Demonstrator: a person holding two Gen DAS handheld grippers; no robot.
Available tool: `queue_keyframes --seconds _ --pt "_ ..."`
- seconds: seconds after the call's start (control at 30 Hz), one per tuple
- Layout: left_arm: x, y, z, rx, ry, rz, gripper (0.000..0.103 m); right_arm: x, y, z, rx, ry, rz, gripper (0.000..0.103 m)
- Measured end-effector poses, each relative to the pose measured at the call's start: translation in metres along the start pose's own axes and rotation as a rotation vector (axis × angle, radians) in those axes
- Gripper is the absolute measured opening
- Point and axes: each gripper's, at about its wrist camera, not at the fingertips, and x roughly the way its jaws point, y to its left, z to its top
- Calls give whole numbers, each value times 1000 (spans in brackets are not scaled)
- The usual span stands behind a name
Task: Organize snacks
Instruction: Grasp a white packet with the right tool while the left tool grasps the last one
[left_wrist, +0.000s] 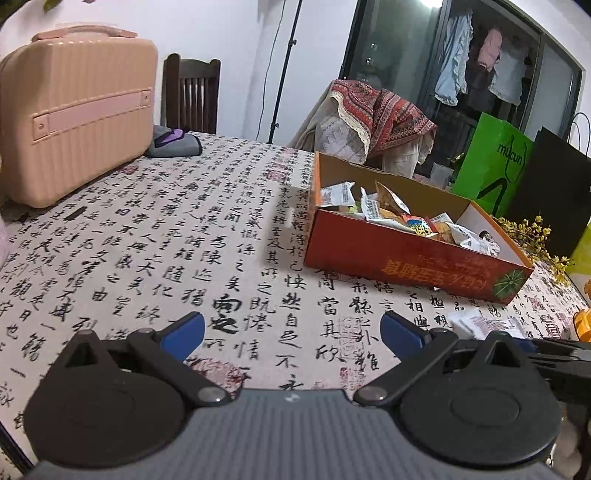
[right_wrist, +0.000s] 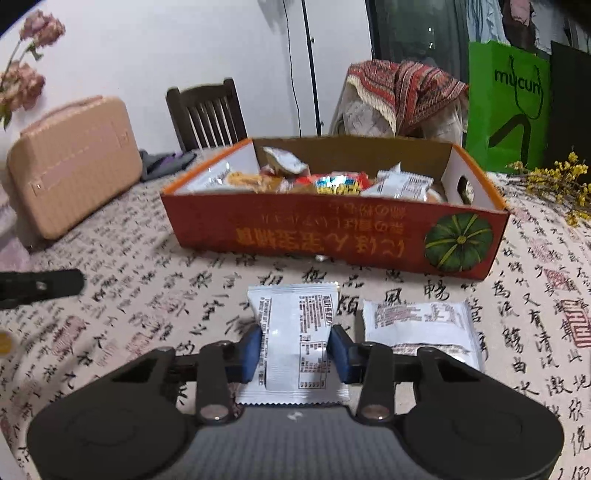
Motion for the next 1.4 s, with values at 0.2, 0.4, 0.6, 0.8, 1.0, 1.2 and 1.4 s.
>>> queue_keyframes --seconds 0.2,0.4,0.6,0.8,1.0,1.2,1.4 --pt "15 -19 3 19 27 -16 103 -29 -19 3 23 -82 -12 39" --pt "28 -50 3 67 53 -50 103 -50 -50 1 55 -139 -89 39" --pt "44 -88 1 97 113 -106 103 -67 -87 -5 109 -185 -127 39" --pt "58 -128 0 167 137 -123 103 -69 -114 -9 139 -211 -140 39" --pt "76 -168 -4 197 181 -135 103 -71 -133 -10 147 -245 -135 39" --pt "91 -201 -5 172 206 -146 103 -75 -140 -10 142 -310 -146 39" --pt "103 -233 -11 202 223 -108 103 -74 -146 -12 170 -362 -168 39"
